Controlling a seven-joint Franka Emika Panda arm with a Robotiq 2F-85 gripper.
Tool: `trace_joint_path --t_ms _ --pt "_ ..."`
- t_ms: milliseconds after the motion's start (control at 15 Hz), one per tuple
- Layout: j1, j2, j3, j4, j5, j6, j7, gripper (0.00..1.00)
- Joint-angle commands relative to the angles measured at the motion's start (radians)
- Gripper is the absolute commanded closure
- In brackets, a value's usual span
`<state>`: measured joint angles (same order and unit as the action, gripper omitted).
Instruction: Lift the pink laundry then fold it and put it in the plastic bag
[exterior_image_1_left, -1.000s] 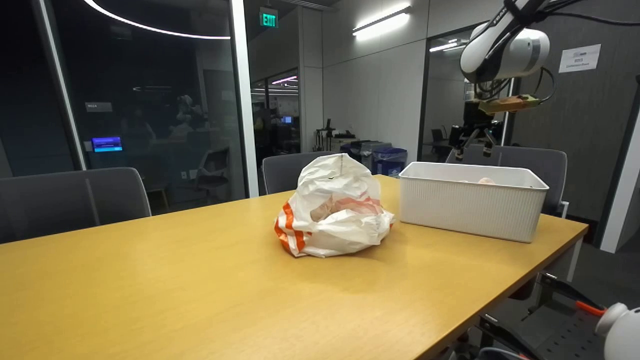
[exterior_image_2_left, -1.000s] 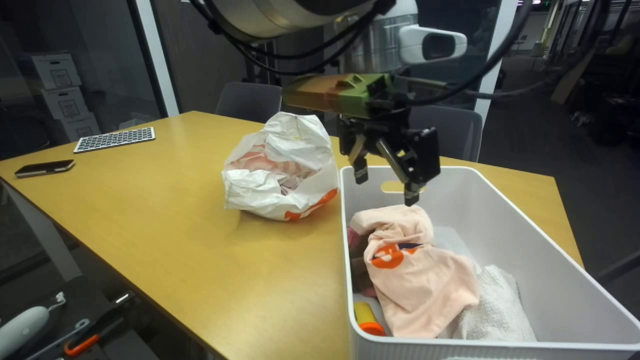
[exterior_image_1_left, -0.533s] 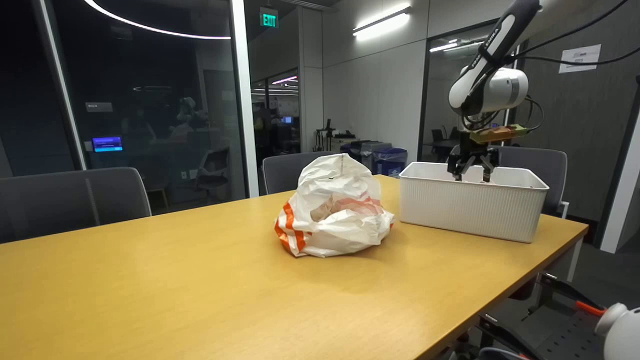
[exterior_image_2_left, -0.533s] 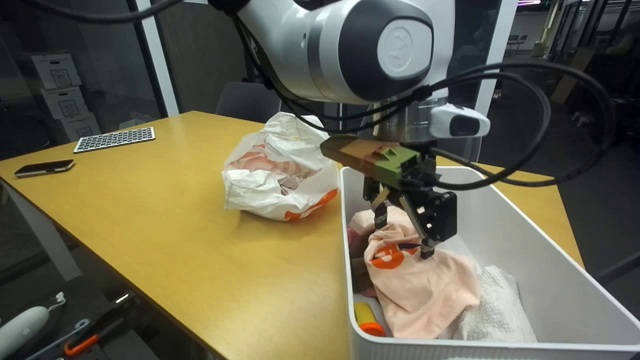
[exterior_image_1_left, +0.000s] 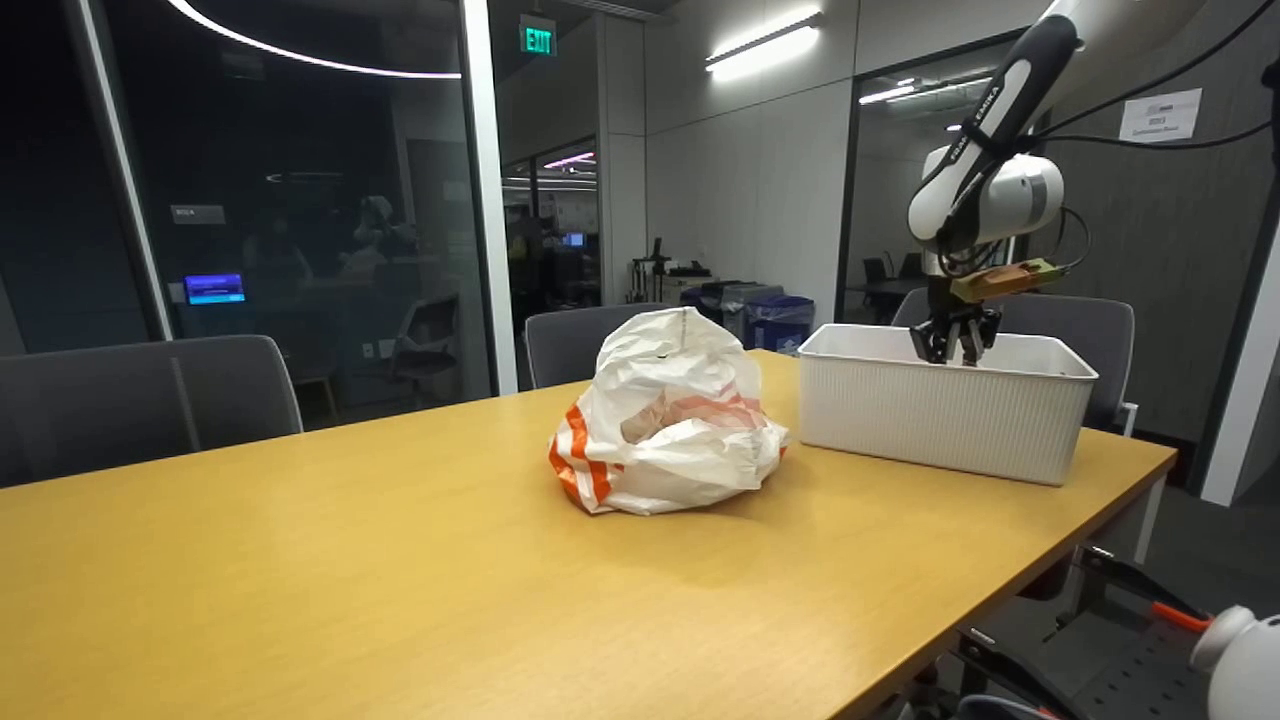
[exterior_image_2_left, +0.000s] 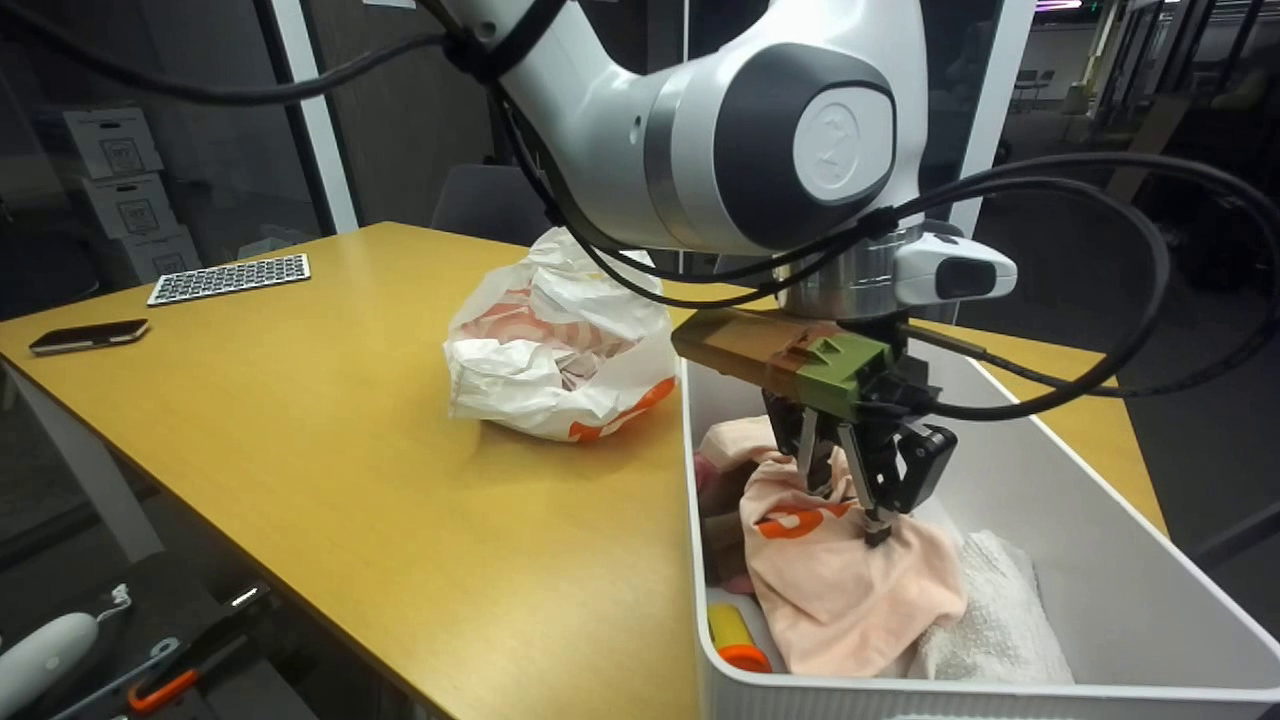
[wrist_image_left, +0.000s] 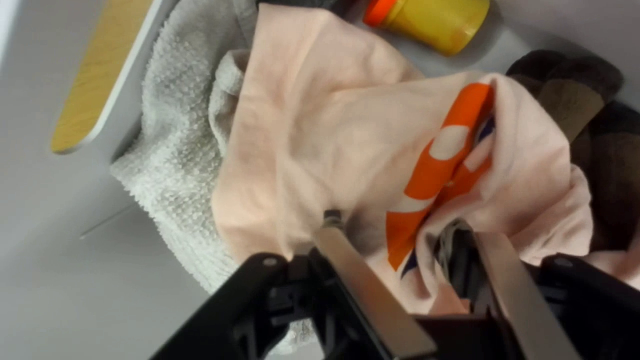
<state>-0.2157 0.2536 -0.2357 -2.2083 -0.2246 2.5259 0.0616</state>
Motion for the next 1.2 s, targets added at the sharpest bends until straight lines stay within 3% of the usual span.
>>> trace_joint_path --t_ms 0,133,333,400,667,933,1000,1067,1133 --pt "0.008 -0.024 -0.011 -0.015 -0.012 0.021 -0.007 0.88" --pt "0.004 -0.020 -0.010 -0.018 0.002 0.014 -0.008 1.00" --pt "0.010 -0.025 -0.024 -0.020 -0.017 -0.001 0.025 1.00" --pt "0.043 -0.055 -0.051 -0.036 -0.108 0.025 0.088 0.99" --pt "0.095 -0.219 -0.034 -0.098 -0.235 0.037 0.170 0.99" --pt "0.103 -0.377 0.032 -0.119 -0.366 0.039 0.279 0.99" --pt "0.096 -0.386 0.054 -0.110 -0.342 0.001 0.286 0.90" --pt "0.092 -0.390 0.070 -0.109 -0.296 -0.039 0.262 0.75" --pt "0.088 -0.387 0.081 -0.109 -0.266 -0.085 0.253 0.71"
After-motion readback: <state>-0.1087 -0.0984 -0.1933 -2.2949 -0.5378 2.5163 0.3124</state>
